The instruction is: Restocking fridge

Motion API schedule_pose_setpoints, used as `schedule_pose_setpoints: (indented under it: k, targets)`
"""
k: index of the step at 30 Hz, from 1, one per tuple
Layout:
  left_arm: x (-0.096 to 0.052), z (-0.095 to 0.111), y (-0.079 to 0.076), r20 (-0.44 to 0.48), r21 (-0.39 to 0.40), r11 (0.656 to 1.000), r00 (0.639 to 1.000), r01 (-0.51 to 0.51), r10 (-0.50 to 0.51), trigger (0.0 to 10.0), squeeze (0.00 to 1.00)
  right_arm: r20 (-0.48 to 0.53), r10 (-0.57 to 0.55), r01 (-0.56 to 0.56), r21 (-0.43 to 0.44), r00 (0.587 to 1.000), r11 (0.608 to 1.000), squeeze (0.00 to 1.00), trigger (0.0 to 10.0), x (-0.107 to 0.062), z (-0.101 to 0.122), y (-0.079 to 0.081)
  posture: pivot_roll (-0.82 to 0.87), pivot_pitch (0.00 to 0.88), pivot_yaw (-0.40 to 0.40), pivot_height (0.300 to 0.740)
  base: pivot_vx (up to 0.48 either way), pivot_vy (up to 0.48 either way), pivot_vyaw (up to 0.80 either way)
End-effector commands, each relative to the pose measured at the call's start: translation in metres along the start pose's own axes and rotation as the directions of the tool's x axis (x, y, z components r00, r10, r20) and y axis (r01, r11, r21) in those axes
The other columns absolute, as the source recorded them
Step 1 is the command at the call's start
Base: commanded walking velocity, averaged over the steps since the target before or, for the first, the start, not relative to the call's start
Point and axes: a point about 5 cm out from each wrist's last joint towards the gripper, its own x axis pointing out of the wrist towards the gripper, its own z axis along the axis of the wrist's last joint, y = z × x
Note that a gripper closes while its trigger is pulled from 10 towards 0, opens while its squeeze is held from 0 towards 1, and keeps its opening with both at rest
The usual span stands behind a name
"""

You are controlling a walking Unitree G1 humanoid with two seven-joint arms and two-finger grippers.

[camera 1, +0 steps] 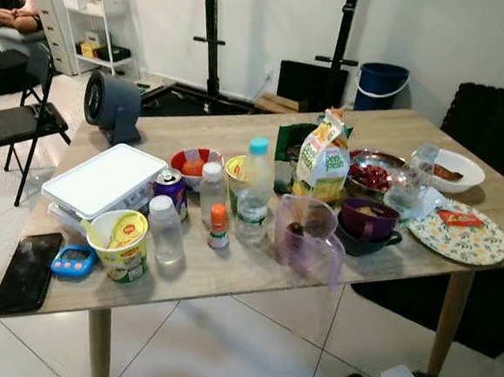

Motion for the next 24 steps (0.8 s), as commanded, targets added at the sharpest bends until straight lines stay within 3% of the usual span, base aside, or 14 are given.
schedule_pose_setpoints:
  k: [1, 4, 8, 15, 24]
  targets:
    - [-0.001, -0.017, -0.007, -0.067, -0.008, 0.999, 0.997, 0.031, -0.032, 10.0, 0.0, -0.006, -0.022, 0.022, 0.003, 1.0, 1.0, 0.0, 10.0, -0.002, -0.003, -0.008, 0.02, 0.0, -0.074, 0.74, 0.0, -0.45, 0.0]
    - [-0.001, -0.014, -0.006, -0.059, -0.013, 1.0, 0.998, 0.025, -0.026, 10.0, 0.0, -0.033, -0.03, 0.03, 0.002, 0.999, 1.0, 0.0, 10.0, -0.005, -0.018, -0.017, 0.02, 0.0, -0.079, 0.74, 0.0, -0.447, 0.0]
    - [-0.001, -0.015, -0.007, -0.06, -0.018, 1.0, 0.998, 0.026, -0.027, 10.0, 0.0, -0.037, -0.034, 0.034, 0.001, 0.999, 0.999, 0.0, 10.0, -0.007, -0.02, -0.022, 0.02, 0.0, -0.079, 0.74, 0.0, -0.444, 0.0]
    - [0.0, -0.017, -0.011, -0.063, -0.029, 0.999, 0.997, 0.033, -0.034, 10.0, 0.0, -0.004, -0.029, 0.029, 0.001, 1.0, 1.0, 0.0, 10.0, -0.003, -0.002, -0.015, 0.02, 0.0, -0.082, 0.74, 0.0, -0.404, 0.0]
    - [0.0, -0.016, -0.012, -0.053, -0.042, 0.999, 0.999, 0.012, -0.014, 10.0, 0.0, 0.001, -0.027, 0.027, -0.014, 1.0, 1.0, 0.0, 10.0, -0.002, 0.002, -0.014, 0.03, 0.0, -0.101, 0.74, 0.0, 0.0, 0.0]
